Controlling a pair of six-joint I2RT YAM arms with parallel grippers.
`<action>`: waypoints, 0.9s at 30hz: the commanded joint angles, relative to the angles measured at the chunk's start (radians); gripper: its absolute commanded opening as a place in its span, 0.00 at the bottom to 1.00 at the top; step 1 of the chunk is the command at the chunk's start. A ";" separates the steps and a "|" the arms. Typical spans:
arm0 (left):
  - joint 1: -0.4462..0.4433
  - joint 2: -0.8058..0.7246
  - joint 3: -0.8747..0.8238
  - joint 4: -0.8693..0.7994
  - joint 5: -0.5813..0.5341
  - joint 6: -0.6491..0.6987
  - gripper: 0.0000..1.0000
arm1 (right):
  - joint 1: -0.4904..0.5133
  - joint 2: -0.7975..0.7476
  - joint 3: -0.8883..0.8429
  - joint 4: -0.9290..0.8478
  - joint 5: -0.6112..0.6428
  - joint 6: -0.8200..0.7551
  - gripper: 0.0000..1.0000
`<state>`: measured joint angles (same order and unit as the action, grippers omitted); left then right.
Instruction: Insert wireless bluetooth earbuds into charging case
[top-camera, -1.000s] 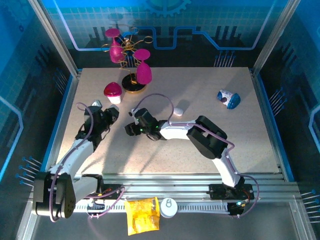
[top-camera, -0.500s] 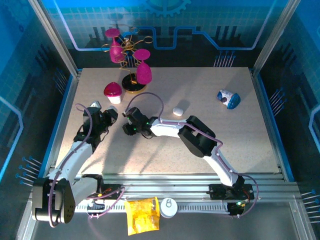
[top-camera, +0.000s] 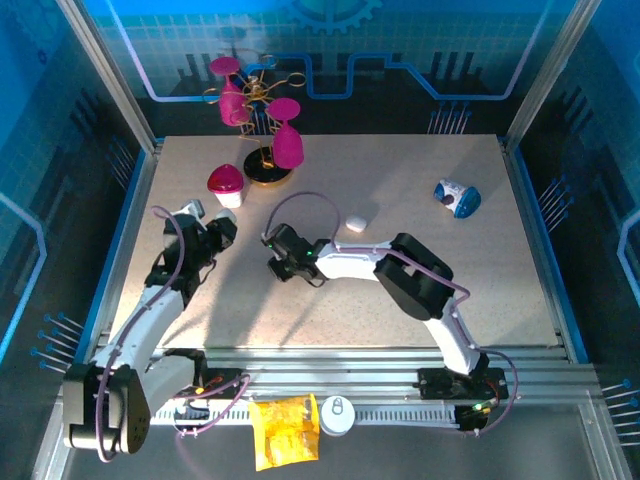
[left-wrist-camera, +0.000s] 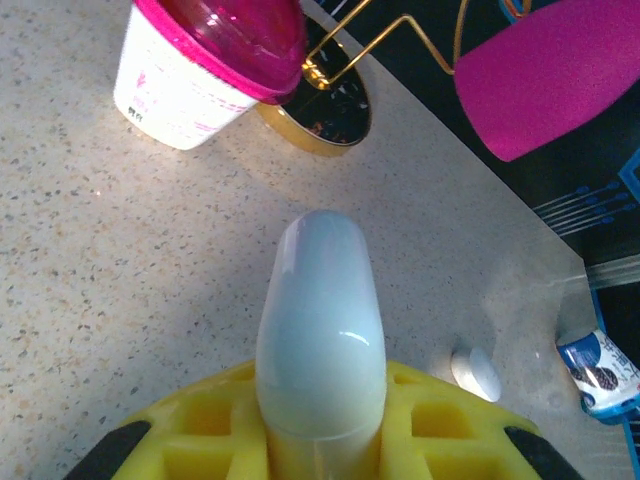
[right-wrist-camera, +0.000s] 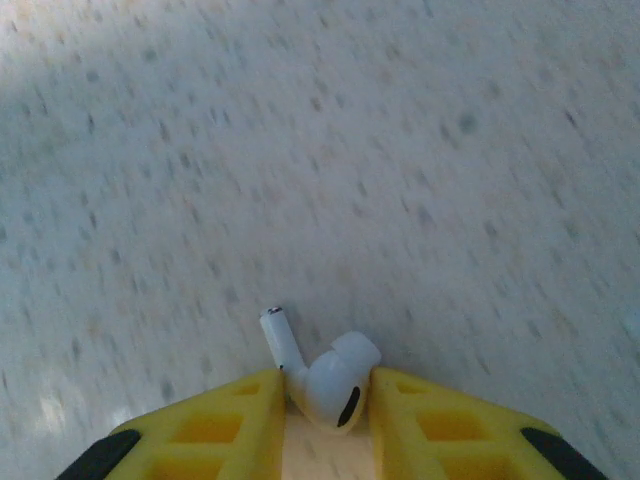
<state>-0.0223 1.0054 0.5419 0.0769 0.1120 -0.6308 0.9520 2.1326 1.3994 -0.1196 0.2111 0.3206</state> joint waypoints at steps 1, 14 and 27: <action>-0.013 -0.025 -0.009 0.033 0.055 0.085 0.12 | -0.027 -0.093 -0.142 -0.072 0.034 0.014 0.27; -0.163 0.081 -0.056 0.363 0.302 0.311 0.14 | -0.109 -0.527 -0.502 -0.005 0.007 0.047 0.47; -0.309 0.124 -0.047 0.464 0.654 0.642 0.12 | -0.289 -0.924 -0.573 0.236 -0.650 -0.014 0.87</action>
<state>-0.3119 1.1343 0.4984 0.4767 0.6182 -0.0978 0.6842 1.2209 0.8192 0.0563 -0.2409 0.3092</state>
